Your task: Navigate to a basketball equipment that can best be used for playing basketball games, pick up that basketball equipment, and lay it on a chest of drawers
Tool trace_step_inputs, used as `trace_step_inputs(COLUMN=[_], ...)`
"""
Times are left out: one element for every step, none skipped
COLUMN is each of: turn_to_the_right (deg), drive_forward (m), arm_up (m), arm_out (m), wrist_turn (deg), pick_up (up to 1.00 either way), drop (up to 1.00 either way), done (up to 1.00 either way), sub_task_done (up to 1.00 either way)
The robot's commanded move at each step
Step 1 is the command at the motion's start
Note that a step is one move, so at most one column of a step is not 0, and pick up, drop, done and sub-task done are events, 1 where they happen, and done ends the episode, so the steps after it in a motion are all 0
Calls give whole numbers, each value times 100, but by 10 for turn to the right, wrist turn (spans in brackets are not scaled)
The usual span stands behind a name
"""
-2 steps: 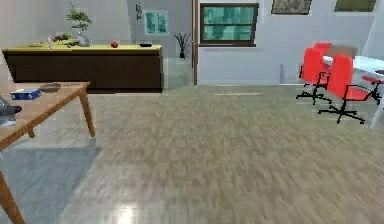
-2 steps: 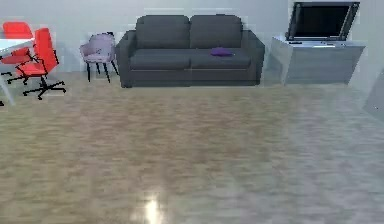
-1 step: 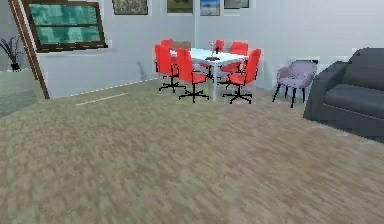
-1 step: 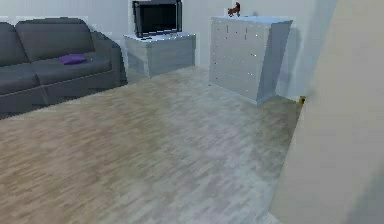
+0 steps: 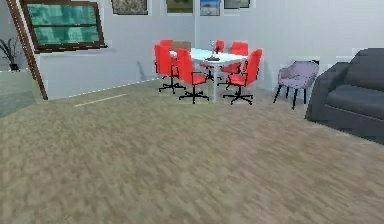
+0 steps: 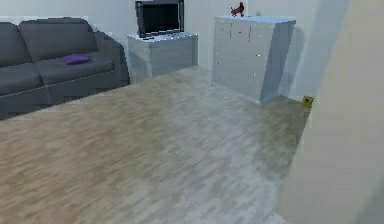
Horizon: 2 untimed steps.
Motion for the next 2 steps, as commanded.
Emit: trace_step_inputs(turn_to_the_right=[-450, -450], drive_forward=[0, 0], arm_up=[0, 0], arm_out=[0, 0], wrist_turn=[0, 0], pick_up=[0, 0], drop=[0, 0], done=[0, 0], sub_task_done=[0, 0])
